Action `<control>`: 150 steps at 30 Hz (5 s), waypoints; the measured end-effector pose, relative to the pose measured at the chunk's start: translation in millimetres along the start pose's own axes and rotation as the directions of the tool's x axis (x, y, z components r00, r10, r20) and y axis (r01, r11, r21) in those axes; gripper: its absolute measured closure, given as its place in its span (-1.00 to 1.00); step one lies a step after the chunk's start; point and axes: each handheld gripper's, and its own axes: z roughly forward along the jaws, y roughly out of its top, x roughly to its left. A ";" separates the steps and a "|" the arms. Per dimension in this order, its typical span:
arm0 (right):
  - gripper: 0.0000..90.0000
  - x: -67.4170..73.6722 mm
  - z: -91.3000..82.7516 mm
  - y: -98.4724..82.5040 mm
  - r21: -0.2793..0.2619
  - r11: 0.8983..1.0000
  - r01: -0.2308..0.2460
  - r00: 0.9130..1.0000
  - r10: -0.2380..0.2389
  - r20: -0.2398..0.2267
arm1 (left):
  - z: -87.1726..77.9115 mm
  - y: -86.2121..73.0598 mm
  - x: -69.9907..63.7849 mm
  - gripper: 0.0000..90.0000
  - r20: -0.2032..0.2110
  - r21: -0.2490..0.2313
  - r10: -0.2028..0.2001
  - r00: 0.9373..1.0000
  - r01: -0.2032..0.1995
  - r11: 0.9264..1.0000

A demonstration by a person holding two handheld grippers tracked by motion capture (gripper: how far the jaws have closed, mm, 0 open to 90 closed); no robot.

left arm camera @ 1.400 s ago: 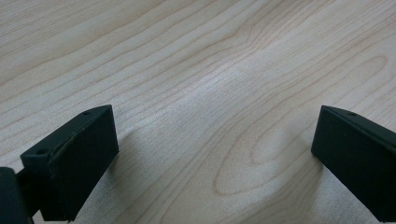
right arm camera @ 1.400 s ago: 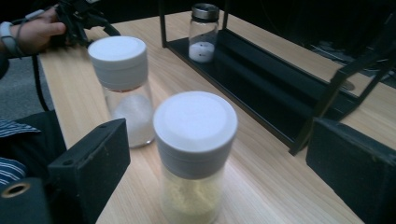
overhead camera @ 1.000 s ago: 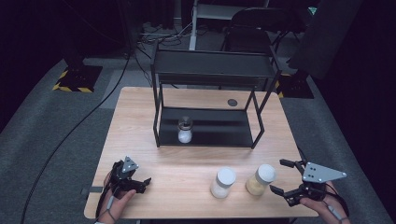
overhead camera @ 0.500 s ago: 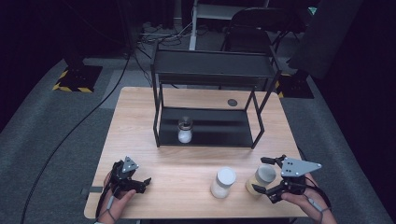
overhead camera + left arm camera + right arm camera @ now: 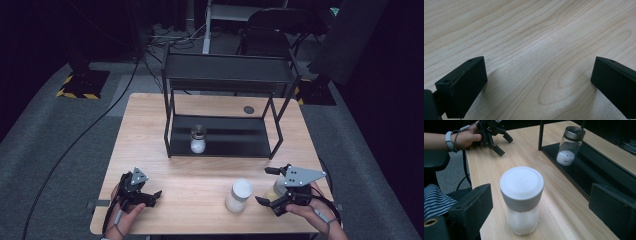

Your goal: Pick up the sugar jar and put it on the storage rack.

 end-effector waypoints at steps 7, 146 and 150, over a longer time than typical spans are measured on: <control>-0.87 10.9 14.8 9.3 0.006 1.000 0.014 1.000 -0.014 0.027 | 0.0 0.1 -0.2 -0.99 -0.001 0.000 -0.001 1.000 0.001 1.000; -0.26 -141.8 160.0 111.8 0.200 0.979 -0.034 0.999 0.025 0.045 | -0.2 0.3 -0.7 -0.99 -0.003 0.002 -0.003 1.000 0.003 1.000; -0.26 -143.2 168.3 109.9 0.212 0.976 -0.043 0.998 0.035 0.044 | -0.2 0.3 -0.8 -0.99 -0.003 0.002 -0.003 1.000 0.003 1.000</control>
